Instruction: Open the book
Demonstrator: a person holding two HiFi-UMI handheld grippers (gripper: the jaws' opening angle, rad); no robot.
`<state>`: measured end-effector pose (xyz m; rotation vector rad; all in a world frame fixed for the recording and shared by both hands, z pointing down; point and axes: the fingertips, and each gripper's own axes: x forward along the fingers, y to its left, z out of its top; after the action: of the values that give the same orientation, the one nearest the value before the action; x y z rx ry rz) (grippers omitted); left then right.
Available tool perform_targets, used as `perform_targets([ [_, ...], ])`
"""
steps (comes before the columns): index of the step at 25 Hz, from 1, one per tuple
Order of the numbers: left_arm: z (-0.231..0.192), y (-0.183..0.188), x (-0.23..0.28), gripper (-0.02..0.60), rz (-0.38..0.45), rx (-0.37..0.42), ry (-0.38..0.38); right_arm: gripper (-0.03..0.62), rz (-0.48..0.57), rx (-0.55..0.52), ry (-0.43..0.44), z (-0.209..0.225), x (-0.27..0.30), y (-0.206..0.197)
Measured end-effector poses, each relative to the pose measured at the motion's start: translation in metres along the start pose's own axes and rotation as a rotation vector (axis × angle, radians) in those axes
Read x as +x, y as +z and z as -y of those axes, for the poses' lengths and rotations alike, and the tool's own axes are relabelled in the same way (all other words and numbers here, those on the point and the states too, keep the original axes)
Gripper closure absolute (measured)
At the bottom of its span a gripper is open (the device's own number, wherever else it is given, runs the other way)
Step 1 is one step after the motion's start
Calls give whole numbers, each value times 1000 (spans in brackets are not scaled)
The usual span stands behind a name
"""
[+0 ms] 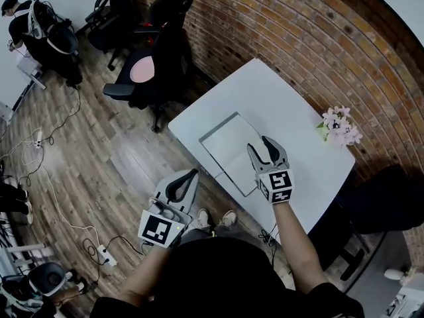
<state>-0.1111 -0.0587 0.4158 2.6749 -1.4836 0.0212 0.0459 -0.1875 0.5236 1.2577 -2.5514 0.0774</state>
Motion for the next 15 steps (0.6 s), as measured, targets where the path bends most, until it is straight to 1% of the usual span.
perform_targets([
  [2, 3, 2, 3, 558, 8, 6, -18, 494, -4, 50, -20, 8, -13, -5],
  [4, 7, 3, 5, 558, 12, 10, -38, 555, -3, 95, -43, 17, -28, -10],
  [5, 8, 4, 6, 558, 13, 11, -47, 569, -3, 106, -66, 22, -37, -11],
  [7, 10, 5, 7, 558, 17, 13, -61, 579, 2, 121, -133, 35, -54, -13],
  [10, 12, 8, 10, 558, 30, 20, -79, 580, 22, 171, -241, 57, -82, -14],
  [12, 13, 11, 11, 558, 41, 21, -91, 580, 37, 196, -284, 67, -101, -11],
  [15, 15, 17, 14, 558, 51, 22, -106, 580, 69, 204, -321, 77, -125, 2],
])
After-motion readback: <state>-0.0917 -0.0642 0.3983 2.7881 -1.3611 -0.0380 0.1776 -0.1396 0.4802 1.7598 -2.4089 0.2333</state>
